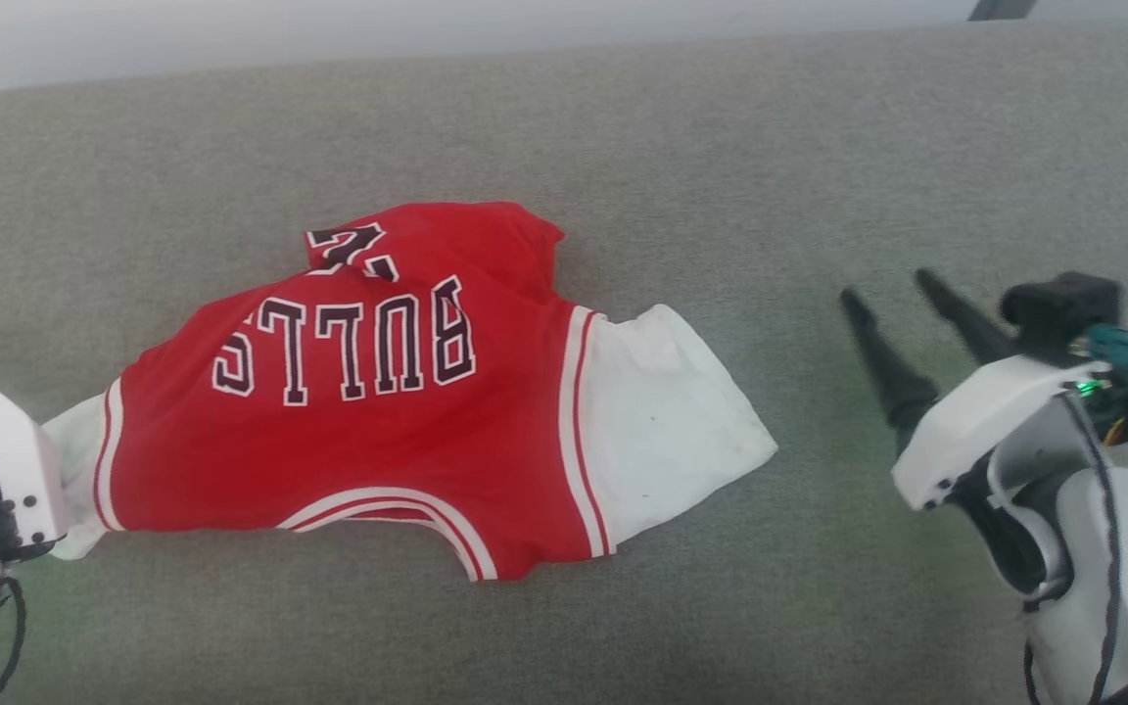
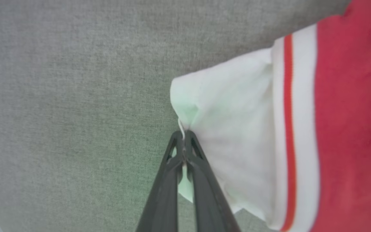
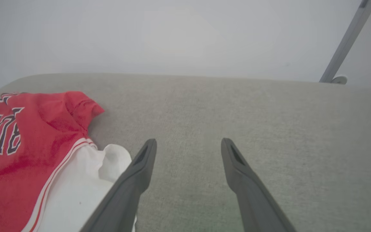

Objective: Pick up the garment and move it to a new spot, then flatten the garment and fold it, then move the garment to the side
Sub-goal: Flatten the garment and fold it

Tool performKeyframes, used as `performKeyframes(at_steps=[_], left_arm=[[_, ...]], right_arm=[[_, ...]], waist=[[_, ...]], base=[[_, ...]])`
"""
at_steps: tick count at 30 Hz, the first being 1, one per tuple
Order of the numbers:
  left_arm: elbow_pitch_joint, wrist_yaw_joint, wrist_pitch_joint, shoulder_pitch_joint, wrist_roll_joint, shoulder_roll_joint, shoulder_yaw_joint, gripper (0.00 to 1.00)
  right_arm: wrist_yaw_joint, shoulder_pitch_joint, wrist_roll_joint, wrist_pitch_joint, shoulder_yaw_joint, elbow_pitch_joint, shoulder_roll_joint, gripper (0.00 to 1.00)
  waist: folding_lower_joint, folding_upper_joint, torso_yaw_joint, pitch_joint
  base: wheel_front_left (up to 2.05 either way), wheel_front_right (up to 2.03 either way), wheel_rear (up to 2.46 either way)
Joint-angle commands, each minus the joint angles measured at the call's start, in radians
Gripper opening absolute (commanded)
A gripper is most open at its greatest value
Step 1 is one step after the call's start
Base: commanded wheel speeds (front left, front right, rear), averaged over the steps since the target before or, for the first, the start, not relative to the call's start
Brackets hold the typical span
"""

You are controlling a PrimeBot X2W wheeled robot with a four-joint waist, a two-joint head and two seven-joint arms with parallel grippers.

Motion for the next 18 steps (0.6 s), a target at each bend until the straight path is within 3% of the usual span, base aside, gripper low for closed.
performKeyframes(at_steps=[1, 13, 18], left_arm=[[0.009, -0.003, -0.002, -0.007, 0.005, -0.007, -0.004, 0.00], [0.023, -0.025, -0.050, -0.083, 0.032, -0.080, -0.026, 0.00], [0.033, -0.035, -0.069, -0.101, 0.038, -0.112, -0.035, 0.00]], right_arm=[[0.000, 0.011, 0.021, 0.030, 0.019, -0.009, -0.007, 1.00], [0.000, 0.003, 0.154, 0.389, 0.153, -0.002, -0.054, 1.00], [0.000, 0.002, 0.131, 0.503, 0.192, 0.046, -0.061, 1.00]], waist=[[0.0000, 0.0000, 0.010, 0.001], [0.0000, 0.0000, 0.083, 0.027], [0.0000, 0.0000, 0.108, 0.040]], base=[[0.00, 0.00, 0.00], [0.00, 0.00, 0.00], [0.00, 0.00, 0.00]])
